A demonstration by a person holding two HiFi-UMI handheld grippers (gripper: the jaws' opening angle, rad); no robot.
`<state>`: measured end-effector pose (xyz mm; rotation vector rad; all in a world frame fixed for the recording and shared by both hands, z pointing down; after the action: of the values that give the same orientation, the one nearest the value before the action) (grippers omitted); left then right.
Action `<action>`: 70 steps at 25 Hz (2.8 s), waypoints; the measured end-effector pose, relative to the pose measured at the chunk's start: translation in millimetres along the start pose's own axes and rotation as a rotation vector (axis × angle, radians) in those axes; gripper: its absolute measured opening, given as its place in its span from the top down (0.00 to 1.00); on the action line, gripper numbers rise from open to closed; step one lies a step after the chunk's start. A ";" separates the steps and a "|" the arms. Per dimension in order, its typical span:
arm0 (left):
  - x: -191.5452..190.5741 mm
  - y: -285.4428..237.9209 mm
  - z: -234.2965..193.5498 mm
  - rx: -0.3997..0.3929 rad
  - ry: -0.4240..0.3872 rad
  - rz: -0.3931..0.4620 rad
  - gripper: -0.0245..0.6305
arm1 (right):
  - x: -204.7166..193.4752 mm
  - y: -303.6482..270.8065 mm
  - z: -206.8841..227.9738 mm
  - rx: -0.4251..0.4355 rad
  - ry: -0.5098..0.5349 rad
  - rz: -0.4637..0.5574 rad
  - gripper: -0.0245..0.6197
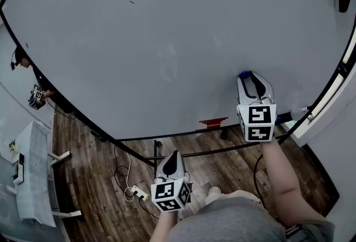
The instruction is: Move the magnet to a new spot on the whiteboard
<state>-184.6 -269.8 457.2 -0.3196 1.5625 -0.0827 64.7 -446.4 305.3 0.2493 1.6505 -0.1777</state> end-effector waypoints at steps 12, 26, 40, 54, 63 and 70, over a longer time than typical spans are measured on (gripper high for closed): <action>3.1 -0.2 0.7 -0.018 0.007 0.013 0.96 | -0.1 -1.0 3.2 -0.001 0.020 -0.024 0.77; -9.1 43.1 6.9 0.058 0.033 0.010 0.96 | -7.1 34.1 -27.5 0.127 0.042 -0.058 0.77; -35.4 110.1 39.7 0.164 0.077 -0.001 0.96 | -11.1 91.8 -45.1 0.249 0.033 -0.051 0.77; -57.8 175.3 50.2 0.264 0.089 -0.016 0.96 | -11.0 141.4 -72.2 0.345 0.021 -0.044 0.77; -66.6 185.6 5.7 0.348 0.106 -0.010 0.96 | -9.6 122.3 -113.7 0.397 0.027 -0.036 0.77; -54.7 170.9 -52.6 0.351 0.096 0.007 0.96 | 2.5 86.9 -166.5 0.416 0.021 -0.009 0.77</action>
<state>-262.9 -100.3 468.3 -0.0337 1.6095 -0.3671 -72.2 -318.8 321.4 0.5599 1.6244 -0.5284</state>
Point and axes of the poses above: the fingertips, and each gripper's own axes: y backward along the fingers, z to its right, x out of its top, the point moved 6 cm from there along y, backward along the fingers, and after that the axes turned 9 degrees about -y, right-handed, at the moved point
